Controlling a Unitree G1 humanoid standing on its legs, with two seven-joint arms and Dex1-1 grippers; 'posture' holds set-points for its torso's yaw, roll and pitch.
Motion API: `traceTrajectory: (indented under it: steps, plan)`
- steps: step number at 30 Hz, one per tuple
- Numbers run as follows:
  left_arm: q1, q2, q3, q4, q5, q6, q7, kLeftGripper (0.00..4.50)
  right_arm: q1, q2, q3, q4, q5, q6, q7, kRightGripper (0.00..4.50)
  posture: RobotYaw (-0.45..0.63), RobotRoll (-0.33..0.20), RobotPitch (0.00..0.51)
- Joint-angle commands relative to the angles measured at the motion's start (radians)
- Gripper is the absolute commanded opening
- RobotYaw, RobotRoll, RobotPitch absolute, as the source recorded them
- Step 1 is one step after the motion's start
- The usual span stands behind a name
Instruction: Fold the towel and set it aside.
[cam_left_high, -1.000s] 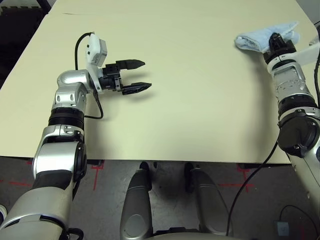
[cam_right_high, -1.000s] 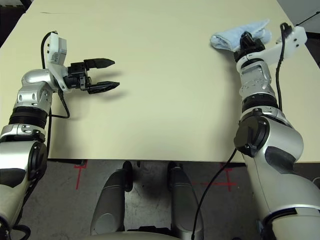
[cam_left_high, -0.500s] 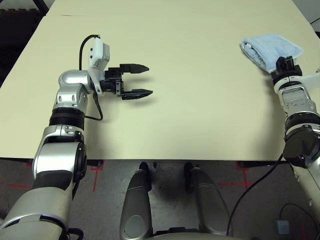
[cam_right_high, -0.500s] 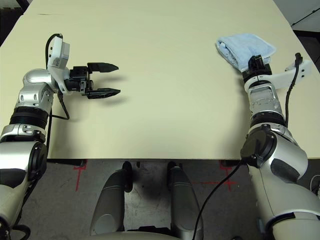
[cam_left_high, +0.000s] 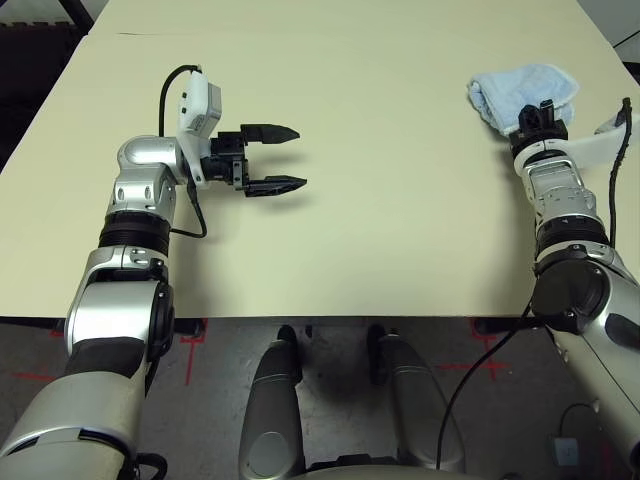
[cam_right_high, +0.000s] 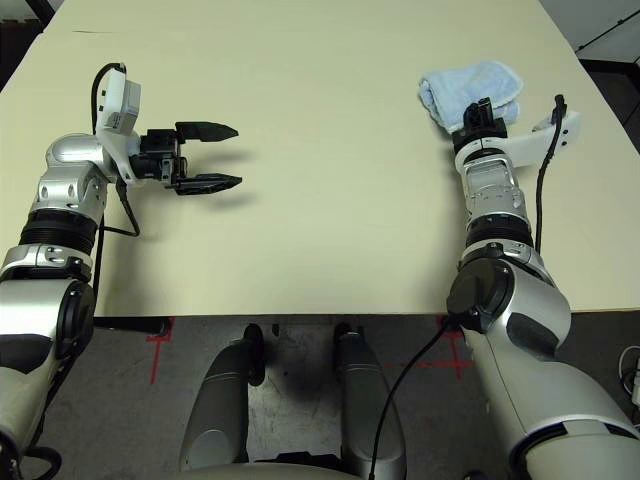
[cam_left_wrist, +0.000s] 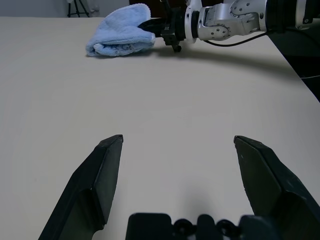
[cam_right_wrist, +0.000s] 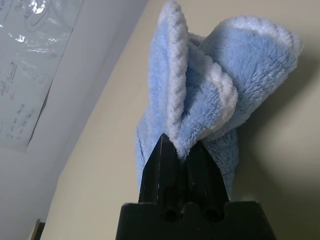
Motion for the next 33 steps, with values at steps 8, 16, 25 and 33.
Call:
traceTrajectory:
  steps: [8,16,25,33]
  plan:
    - [-0.006,0.005,-0.001,0.032,0.019,-0.002,0.026,4.50,0.085,0.036,0.004,-0.192,0.055,0.148,-0.141,2.02,-0.08,0.000,0.276]
    - [-0.005,0.010,0.006,0.060,0.023,-0.020,0.060,4.50,0.305,0.215,0.054,-0.800,0.195,0.439,-0.461,4.47,-0.09,0.000,0.277]
    - [-0.015,0.001,0.031,0.053,0.001,0.016,0.103,4.50,0.464,0.030,0.265,-1.122,0.191,0.599,-0.265,4.47,-0.09,0.000,0.272]
    - [-0.031,-0.057,0.134,0.116,0.032,-0.016,0.568,4.50,0.369,-0.184,0.471,-0.813,-0.200,0.124,0.152,4.47,-0.06,0.000,0.265]
